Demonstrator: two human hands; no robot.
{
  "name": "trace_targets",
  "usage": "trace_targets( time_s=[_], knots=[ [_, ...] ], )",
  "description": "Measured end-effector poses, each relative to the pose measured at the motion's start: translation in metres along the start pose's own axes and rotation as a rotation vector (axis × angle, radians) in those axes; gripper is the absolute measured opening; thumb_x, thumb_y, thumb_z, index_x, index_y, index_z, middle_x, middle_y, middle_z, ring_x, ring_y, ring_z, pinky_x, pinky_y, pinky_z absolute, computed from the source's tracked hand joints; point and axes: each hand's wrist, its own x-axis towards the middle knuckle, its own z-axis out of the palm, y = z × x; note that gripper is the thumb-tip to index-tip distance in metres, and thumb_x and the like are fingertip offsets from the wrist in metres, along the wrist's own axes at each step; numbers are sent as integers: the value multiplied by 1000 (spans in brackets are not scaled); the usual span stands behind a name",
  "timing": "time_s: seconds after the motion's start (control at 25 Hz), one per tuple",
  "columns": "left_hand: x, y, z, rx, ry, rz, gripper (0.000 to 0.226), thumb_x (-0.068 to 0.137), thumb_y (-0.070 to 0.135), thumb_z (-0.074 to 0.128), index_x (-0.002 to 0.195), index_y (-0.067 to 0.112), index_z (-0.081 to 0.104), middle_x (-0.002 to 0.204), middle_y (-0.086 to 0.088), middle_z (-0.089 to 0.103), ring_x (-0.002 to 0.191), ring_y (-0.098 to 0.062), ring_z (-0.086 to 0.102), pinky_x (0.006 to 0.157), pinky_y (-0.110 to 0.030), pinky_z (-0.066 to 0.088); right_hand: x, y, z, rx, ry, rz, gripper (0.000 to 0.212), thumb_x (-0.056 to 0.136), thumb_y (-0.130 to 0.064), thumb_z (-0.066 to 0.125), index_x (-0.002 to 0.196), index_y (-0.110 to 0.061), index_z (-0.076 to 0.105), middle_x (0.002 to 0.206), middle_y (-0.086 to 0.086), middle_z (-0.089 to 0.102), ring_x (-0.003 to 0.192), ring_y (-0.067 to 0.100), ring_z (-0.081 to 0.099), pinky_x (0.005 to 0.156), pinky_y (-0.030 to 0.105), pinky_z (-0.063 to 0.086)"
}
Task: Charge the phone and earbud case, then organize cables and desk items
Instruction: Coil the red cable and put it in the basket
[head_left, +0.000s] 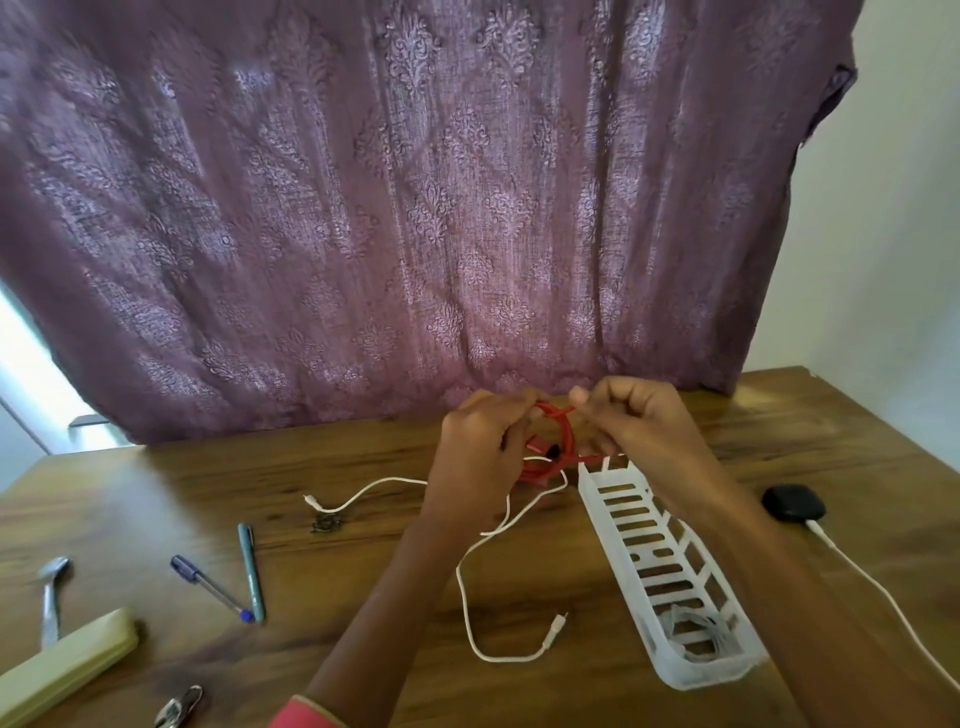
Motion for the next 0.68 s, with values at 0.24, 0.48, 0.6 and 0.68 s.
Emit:
trace_targets(
  time_s=[0.24, 0.48, 0.6, 0.68],
  knots=[
    [-9, 7, 7, 71, 80, 37, 19, 80, -1, 60, 95, 3, 71, 73, -4, 70, 64, -18, 59, 59, -21, 46, 0, -6, 10, -346, 135, -139, 32, 89, -21, 59, 65, 0, 52, 47, 0, 44, 42, 5, 37, 43, 20, 32],
    [-15, -4, 2, 121, 187, -11, 19, 84, 2, 61, 101, 4, 70, 72, -4, 66, 66, -7, 51, 64, -14, 42, -2, -21, 15, 385, 2, 396, 21, 89, -18, 57, 80, 0, 60, 41, -6, 41, 35, 2, 32, 38, 17, 37],
    [-15, -13, -5, 179, 107, 85, 23, 81, -1, 64, 102, 5, 69, 85, -4, 71, 72, -13, 59, 66, -22, 51, -6, -27, 5, -251, -50, 195, 14, 85, -22, 64, 84, -9, 70, 48, -13, 56, 45, -1, 51, 49, 12, 38],
    [-14, -21, -8, 285, 40, 193, 24, 79, 0, 65, 102, 6, 69, 94, -4, 72, 76, -20, 65, 62, -33, 55, -5, -25, -1, -733, -50, -27, 13, 82, -32, 67, 85, -21, 73, 65, -19, 61, 61, -3, 56, 59, 13, 40]
  ],
)
